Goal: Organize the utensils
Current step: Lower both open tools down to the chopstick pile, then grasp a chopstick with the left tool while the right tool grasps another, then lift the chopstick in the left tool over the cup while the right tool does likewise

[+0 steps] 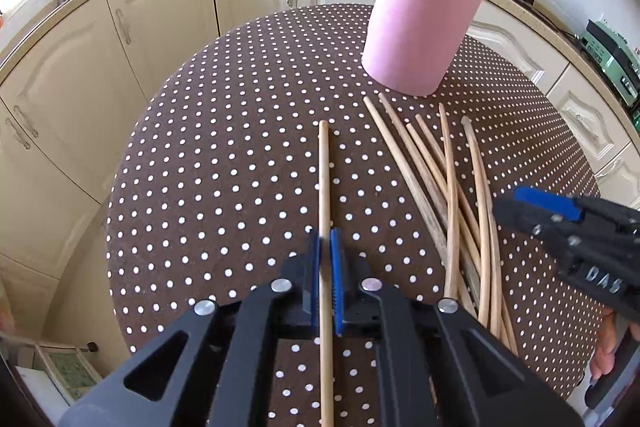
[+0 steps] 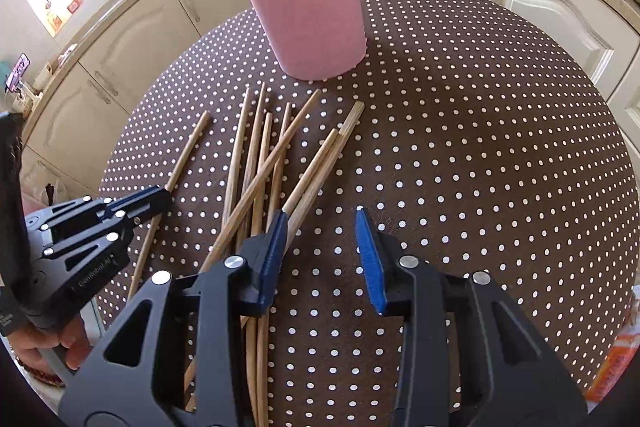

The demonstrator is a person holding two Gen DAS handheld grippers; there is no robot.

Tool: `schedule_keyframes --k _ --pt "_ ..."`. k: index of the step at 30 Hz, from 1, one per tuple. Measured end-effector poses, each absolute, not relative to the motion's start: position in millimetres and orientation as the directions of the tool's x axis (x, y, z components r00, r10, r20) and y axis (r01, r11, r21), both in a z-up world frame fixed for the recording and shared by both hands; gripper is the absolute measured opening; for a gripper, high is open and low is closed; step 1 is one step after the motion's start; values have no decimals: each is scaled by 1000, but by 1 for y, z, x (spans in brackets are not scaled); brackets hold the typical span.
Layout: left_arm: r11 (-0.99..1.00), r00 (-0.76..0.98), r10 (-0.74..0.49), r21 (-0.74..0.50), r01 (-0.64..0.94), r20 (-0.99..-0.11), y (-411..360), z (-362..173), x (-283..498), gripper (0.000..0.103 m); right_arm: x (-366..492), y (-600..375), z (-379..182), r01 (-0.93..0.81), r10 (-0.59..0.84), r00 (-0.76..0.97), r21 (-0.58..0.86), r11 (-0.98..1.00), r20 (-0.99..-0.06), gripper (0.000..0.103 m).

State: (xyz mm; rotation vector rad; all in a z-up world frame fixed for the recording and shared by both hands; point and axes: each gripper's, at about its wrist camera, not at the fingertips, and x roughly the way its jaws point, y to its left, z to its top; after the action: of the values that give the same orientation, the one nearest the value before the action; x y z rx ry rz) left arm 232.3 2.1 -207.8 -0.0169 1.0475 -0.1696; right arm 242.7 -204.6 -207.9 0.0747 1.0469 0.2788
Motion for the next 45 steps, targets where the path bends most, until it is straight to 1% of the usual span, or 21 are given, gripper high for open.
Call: schedule_keyframes --k 9,12,15,16,17,19,22,27,33,37,42,45 --pt "985 484 -161 -110 131 -860 0 -209 238 6 253 -198 -211 -196 254 458 182 964 -852 36" --pt "985 480 -159 -107 135 -863 -2 -209 241 6 260 -191 -212 -203 246 447 170 964 -860 34" --pt "985 475 -162 -110 136 -865 -2 -208 244 6 264 -178 -211 -213 196 454 108 971 -869 28" --pt "985 474 -162 -109 137 -866 -2 -208 245 6 266 -176 -211 -218 185 454 93 972 -871 23" --pt "985 473 -162 -109 137 -866 -2 -208 245 6 267 -175 -211 -219 179 454 86 972 -873 18" --pt "984 473 -163 -110 139 -866 -3 -209 246 6 269 -174 -212 -218 167 454 73 973 -875 12" --pt "983 473 -175 -124 135 -864 -2 -209 247 6 271 -176 -212 -220 170 453 75 973 -875 6" --pt "979 495 -199 -148 140 -846 -1 -204 244 6 270 -186 -213 -230 187 449 89 969 -873 6" --pt "970 532 -238 -176 166 -812 -4 -189 236 6 254 -196 -200 -234 223 485 120 965 -846 6" --pt "959 560 -280 -197 205 -779 -11 -174 226 6 242 -205 -181 -255 283 522 170 952 -804 6" --pt "929 600 -365 -239 282 -712 -24 -159 215 6 228 -217 -154 -283 360 577 234 930 -733 6" --pt "914 618 -404 -270 304 -675 -26 -153 210 6 221 -224 -139 -289 378 613 248 925 -694 6"
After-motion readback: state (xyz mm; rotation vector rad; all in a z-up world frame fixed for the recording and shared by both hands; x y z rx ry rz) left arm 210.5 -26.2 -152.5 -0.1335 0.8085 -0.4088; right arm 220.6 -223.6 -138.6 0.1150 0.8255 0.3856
